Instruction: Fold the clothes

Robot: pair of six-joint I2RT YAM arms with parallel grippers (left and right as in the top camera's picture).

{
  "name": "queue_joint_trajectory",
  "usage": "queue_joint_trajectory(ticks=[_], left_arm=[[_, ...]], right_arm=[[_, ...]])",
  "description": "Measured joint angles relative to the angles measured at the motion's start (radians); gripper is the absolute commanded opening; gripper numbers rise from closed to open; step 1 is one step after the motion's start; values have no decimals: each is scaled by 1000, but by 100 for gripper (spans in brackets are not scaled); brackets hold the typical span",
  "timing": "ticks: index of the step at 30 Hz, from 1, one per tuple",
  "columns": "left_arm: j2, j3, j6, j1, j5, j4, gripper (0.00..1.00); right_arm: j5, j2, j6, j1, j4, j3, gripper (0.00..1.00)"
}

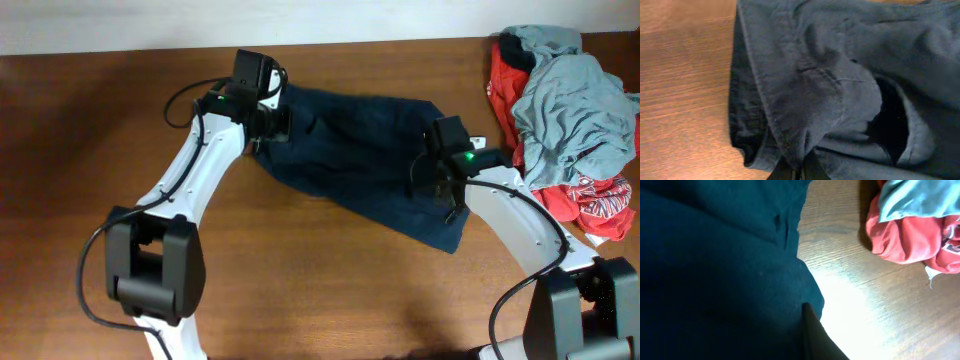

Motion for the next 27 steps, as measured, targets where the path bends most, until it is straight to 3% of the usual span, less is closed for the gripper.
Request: queue_joint_trajectory(ticks=[19, 27], left_arm=[[93, 0, 5, 136, 92, -30, 0], [93, 0, 5, 137, 137, -19, 1]], right_arm=[[-254, -98, -139, 22, -92, 0, 4], [-131, -98, -100, 22, -63, 1, 4]])
